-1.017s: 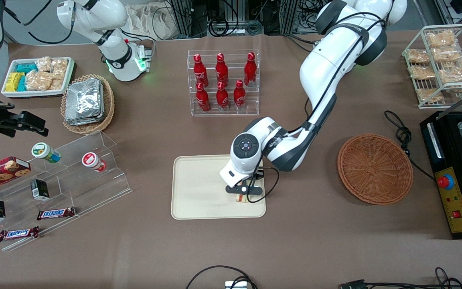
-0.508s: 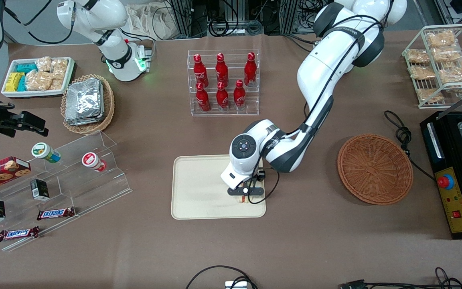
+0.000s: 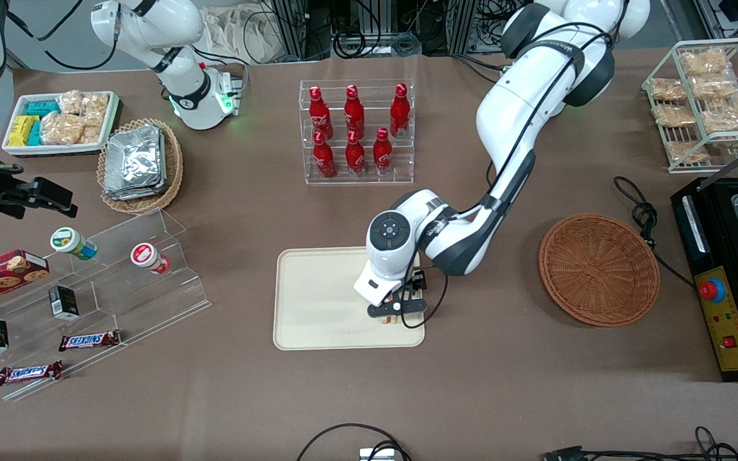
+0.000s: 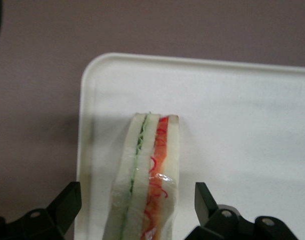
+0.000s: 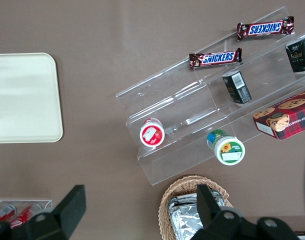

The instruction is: Place sandwich from basket to tray

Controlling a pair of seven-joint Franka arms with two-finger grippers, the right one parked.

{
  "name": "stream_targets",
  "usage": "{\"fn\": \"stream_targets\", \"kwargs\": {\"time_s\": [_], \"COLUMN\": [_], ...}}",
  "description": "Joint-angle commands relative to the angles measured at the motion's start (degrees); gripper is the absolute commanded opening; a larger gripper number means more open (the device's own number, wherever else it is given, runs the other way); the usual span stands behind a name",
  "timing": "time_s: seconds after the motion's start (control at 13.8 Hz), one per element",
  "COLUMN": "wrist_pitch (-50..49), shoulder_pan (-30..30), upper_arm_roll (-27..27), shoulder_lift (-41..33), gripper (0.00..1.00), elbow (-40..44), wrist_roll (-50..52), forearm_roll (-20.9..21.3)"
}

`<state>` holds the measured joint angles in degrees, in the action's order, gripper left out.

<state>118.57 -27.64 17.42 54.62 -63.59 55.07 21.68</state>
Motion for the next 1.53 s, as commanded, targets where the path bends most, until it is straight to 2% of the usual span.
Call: {"fn": "stream_targets", "kwargs": {"time_s": [0.0, 0.44, 0.8, 1.45], "wrist_pitch": [-5.1, -16.1, -22.8, -30.6], "shoulder_pan": [0.2, 6.2, 15.1, 28.7], "upper_arm_roll": [-1.9, -1.8, -1.3, -1.4], "shoulder_lift": [-5.6, -14.8, -22.4, -30.4], "gripper": [1.0, 1.0, 1.0, 1.0], "elbow": [0.0, -0.1, -0.8, -1.0], "wrist_roll": [2.2, 2.3, 0.9, -18.6], "forearm_roll": [0.3, 0.1, -0.6, -11.4]}}
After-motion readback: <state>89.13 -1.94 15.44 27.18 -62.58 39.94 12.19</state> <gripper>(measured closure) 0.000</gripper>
